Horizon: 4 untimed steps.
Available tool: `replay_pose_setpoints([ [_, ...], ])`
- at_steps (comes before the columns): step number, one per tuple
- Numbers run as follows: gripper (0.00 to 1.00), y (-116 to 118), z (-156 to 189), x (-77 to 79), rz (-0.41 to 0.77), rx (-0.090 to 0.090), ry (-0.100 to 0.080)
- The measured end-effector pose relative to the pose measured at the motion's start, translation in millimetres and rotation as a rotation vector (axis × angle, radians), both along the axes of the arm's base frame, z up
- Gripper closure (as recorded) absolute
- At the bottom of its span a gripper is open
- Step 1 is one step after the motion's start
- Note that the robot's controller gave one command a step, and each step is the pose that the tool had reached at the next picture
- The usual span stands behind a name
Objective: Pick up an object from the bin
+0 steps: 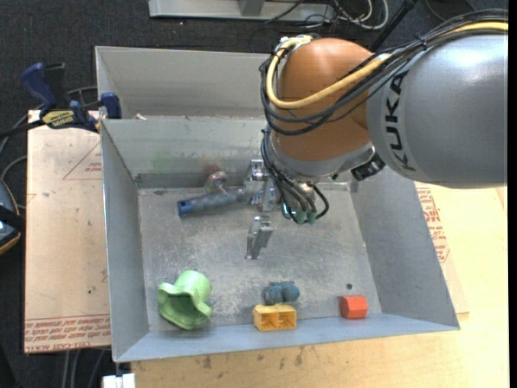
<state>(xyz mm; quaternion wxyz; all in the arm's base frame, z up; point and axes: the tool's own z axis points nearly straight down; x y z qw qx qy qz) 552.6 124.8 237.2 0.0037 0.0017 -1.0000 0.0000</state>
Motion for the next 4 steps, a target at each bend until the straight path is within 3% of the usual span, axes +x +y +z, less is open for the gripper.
replay_pose_setpoints([
  [1, 0.0, -23, -77, 71.0, -0.078, -0.001, -0.007],
  [2, 0.0, -39, -161, 106.1, 0.079, 0.003, -0.012],
  [3, 1.0, -38, -158, 106.9, 0.079, 0.004, -0.019],
  [4, 1.0, -63, -34, 88.6, 0.244, 0.001, -0.016],
])
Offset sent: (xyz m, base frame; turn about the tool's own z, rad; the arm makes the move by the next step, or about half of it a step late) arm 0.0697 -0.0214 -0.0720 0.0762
